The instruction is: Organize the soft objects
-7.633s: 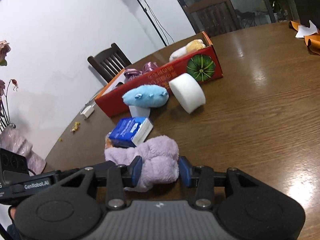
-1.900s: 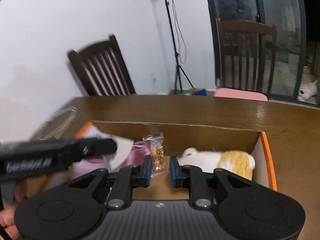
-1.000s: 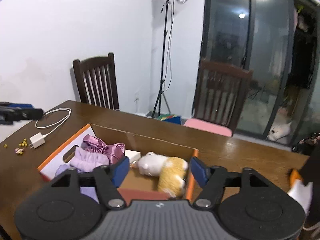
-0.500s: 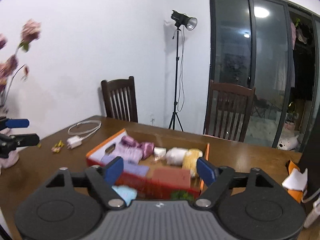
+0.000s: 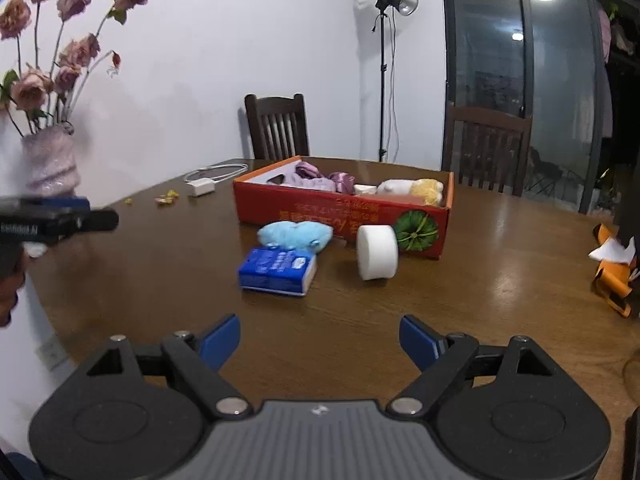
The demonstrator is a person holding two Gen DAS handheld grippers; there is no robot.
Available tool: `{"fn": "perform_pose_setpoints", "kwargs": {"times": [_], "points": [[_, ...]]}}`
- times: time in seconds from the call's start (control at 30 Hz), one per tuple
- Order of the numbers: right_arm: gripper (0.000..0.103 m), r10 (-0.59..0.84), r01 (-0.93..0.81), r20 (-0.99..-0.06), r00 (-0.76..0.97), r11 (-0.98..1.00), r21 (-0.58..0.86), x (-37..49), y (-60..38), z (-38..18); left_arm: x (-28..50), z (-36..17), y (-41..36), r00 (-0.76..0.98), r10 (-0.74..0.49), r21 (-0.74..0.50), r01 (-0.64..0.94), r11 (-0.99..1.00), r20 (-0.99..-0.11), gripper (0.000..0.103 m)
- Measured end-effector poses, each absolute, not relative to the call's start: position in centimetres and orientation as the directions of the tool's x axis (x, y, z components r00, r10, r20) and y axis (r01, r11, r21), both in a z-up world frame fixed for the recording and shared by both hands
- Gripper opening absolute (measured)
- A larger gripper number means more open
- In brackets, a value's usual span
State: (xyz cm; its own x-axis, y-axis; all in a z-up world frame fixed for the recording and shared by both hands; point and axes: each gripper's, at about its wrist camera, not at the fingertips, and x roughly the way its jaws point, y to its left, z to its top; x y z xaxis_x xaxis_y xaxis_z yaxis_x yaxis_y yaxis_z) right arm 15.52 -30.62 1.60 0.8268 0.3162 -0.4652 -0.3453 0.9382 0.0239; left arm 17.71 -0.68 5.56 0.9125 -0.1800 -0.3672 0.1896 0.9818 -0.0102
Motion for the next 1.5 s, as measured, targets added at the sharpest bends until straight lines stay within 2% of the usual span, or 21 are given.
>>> {"fn": "perform_pose_setpoints", "kwargs": {"times": [0.2,0.27,0.37,0.47,0.57,0.6,0.67,0.73,0.9,1.17,1.4,1.5], "points": [[0.084,0.345,-0.335,-0.455,0.821,0.936,0.106,19.4,-30.5,1.6,22.3,4.2,-2.5,0.876,-0.230,-0.037,0.237,0.971,-0.424,0.103],[0.075,0.383,-0.361,-0.464,0.799,0.922,0.140,21.4,-29.9,1.5,24.3,3.6,-2.8,0.861,-0.249,-0.067,0.245,0.967,-0.444,0.103],[0.067,0.428,-0.370,-0.481,0.765,0.904,0.216,25.1,-28.6,0.8,28.1,2.7,-2.6,0.829,-0.304,-0.157,0.260,0.953,-0.470,0.103],[0.065,0.416,-0.355,-0.504,0.757,0.909,0.217,28.8,-26.7,0.0,32.8,1.8,-2.0,0.774,-0.373,-0.281,0.260,0.924,-0.512,0.099],[0.065,0.402,-0.346,-0.511,0.760,0.915,0.206,31.8,-24.9,-0.5,36.5,0.9,-1.4,0.735,-0.428,-0.344,0.276,0.898,-0.527,0.085],[0.066,0.390,-0.344,-0.515,0.763,0.920,0.187,32.4,-24.2,-0.7,37.5,0.7,-1.4,0.725,-0.432,-0.347,0.278,0.896,-0.536,0.077],[0.066,0.396,-0.365,-0.528,0.752,0.916,0.166,33.6,-23.0,-1.2,38.9,0.0,-1.8,0.707,-0.443,-0.348,0.288,0.892,-0.551,0.071],[0.065,0.407,-0.373,-0.537,0.739,0.911,0.176,34.6,-22.5,-1.7,39.7,-0.9,-1.9,0.683,-0.472,-0.366,0.308,0.878,-0.558,0.060],[0.062,0.399,-0.393,-0.536,0.744,0.910,0.131,35.5,-21.1,-2.1,40.5,-2.1,-1.0,0.617,-0.577,-0.503,0.316,0.805,-0.535,0.036],[0.056,0.399,-0.413,-0.537,0.744,0.905,0.100,35.3,-20.4,-1.8,40.2,-1.7,-0.3,0.626,-0.587,-0.558,0.276,0.783,-0.513,0.032],[0.056,0.434,-0.460,-0.427,0.793,0.887,0.046,29.2,-20.8,2.8,33.5,2.8,0.9,0.687,-0.611,-0.588,0.322,0.742,-0.394,0.032],[0.056,0.457,-0.494,-0.414,0.787,0.869,0.022,25.4,-21.0,3.3,29.7,2.9,0.4,0.693,-0.599,-0.565,0.328,0.757,-0.401,0.033]]}}
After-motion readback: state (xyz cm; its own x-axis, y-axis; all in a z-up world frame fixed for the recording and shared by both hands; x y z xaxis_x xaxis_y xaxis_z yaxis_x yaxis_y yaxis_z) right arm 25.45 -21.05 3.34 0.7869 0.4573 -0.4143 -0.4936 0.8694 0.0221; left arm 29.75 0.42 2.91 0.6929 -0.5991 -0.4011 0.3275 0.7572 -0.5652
